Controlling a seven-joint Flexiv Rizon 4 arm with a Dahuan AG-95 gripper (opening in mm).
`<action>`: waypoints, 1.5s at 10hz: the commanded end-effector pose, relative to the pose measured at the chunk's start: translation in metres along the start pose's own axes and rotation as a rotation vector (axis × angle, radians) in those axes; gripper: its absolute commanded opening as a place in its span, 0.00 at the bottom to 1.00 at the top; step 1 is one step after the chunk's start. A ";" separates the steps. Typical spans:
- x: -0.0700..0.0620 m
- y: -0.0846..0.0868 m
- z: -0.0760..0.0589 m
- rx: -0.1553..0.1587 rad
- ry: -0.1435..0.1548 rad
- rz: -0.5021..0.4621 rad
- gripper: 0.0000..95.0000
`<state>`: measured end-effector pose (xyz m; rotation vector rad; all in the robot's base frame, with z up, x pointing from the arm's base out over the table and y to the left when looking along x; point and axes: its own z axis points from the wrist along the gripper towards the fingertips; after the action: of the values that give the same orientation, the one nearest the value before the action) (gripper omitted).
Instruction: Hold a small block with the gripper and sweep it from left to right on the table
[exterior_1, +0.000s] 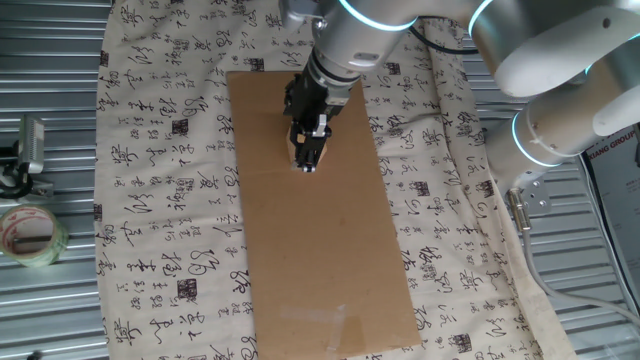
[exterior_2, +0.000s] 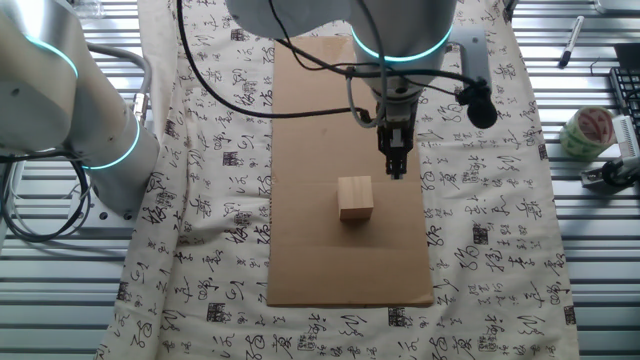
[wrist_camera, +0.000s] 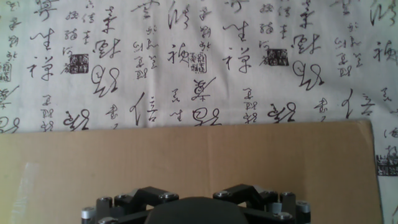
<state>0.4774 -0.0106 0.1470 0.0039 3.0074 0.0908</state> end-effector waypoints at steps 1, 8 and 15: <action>0.003 -0.003 0.004 0.008 0.006 0.007 1.00; 0.010 -0.011 0.013 0.027 0.074 0.004 1.00; 0.020 -0.024 0.020 0.029 0.126 -0.005 1.00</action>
<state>0.4606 -0.0346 0.1209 -0.0060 3.1327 0.0453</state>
